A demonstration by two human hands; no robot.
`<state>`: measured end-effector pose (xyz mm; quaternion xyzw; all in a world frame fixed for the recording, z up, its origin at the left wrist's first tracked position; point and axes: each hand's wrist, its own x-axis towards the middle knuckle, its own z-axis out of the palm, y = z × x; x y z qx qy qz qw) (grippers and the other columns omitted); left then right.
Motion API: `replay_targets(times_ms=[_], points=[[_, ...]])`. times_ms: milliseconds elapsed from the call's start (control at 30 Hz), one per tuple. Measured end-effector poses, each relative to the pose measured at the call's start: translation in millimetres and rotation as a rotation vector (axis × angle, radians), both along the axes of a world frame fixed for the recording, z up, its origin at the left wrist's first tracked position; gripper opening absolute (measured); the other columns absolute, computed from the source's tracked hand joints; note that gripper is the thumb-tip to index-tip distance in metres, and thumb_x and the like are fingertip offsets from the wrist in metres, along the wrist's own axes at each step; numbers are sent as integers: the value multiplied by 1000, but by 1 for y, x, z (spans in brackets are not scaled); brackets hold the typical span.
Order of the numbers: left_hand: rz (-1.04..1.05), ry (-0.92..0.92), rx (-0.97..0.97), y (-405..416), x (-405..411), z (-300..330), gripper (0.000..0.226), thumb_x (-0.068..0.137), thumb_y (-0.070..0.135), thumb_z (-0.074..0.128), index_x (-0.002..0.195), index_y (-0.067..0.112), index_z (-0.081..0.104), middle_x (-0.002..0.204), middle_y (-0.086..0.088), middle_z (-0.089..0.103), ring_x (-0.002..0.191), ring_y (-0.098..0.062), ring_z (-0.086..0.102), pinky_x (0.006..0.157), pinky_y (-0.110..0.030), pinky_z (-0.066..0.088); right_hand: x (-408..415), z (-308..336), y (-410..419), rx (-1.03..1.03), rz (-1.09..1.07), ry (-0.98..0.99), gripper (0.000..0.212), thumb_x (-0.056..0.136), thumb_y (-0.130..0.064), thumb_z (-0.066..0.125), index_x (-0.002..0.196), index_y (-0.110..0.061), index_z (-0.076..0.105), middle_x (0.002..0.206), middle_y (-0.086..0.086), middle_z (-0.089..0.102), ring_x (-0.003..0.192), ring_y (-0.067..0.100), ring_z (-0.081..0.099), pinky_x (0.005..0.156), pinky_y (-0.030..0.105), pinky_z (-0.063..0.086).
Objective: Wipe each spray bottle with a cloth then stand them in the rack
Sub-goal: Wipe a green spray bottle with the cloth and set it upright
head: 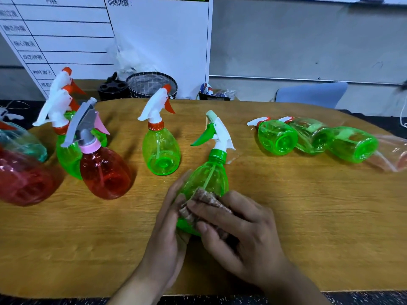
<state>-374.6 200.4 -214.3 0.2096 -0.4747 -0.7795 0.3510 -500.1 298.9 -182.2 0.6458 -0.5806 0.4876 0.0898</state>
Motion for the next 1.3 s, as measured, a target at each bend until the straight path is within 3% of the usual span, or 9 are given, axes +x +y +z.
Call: replay_targets(times_ms=[233,367,533,633,800,900,1000,1133,1300], points=[[-22,-70,-35,2,0,4,49,98,48,49,141,33,66,147,-1,66,138,-20,61,100,-32,58,-17,1,-18,-12,-232,-436,28,106,-24,57,129,-26,73,97,-1,64,88,11,63,73,17,45],[-21,-57,-41,4,1,10,66,93,67,62,149,33,59,153,-5,62,142,-25,58,108,-37,55,-2,-8,-8,32,-131,-248,28,103,-27,62,126,-23,75,91,-2,55,76,3,55,66,14,43],[-21,2,22,4,0,13,66,95,64,43,150,32,58,144,-15,67,132,-30,66,100,-37,58,7,-10,3,7,36,39,25,98,-23,71,121,-19,79,99,0,66,84,2,56,79,15,48],[-21,-16,31,5,1,16,70,94,69,55,151,28,57,146,-14,66,133,-28,65,97,-35,59,5,-2,2,-24,-3,-85,24,100,-22,68,122,-19,78,95,-3,60,81,-7,51,75,12,44],[-20,-58,-59,5,1,10,78,88,80,60,149,31,59,153,-4,61,144,-25,56,115,-39,50,-14,2,-16,-42,-279,-396,26,104,-24,59,125,-23,75,90,2,57,79,11,59,68,17,43],[2,-60,-32,5,1,12,83,86,80,63,153,31,55,156,-4,58,146,-25,54,119,-39,45,-9,-6,-16,11,-230,-338,27,104,-25,59,124,-23,76,90,-2,55,78,6,57,66,15,41],[-2,8,43,4,1,18,73,92,74,59,152,31,56,150,-12,63,138,-28,61,106,-37,56,7,-13,-5,15,-70,-150,27,101,-25,66,125,-20,77,92,-5,53,77,-1,51,71,15,43],[-35,33,134,3,2,16,65,97,72,41,149,37,58,142,-14,68,126,-29,69,95,-35,61,21,-21,0,-11,41,98,24,96,-22,75,119,-21,80,90,1,64,80,11,61,74,23,54],[6,6,46,0,3,18,87,73,71,84,149,40,57,150,-9,64,135,-29,63,102,-40,59,11,-9,-3,-48,-75,-236,26,96,-22,72,121,-19,76,94,-2,62,80,3,60,72,15,47]])
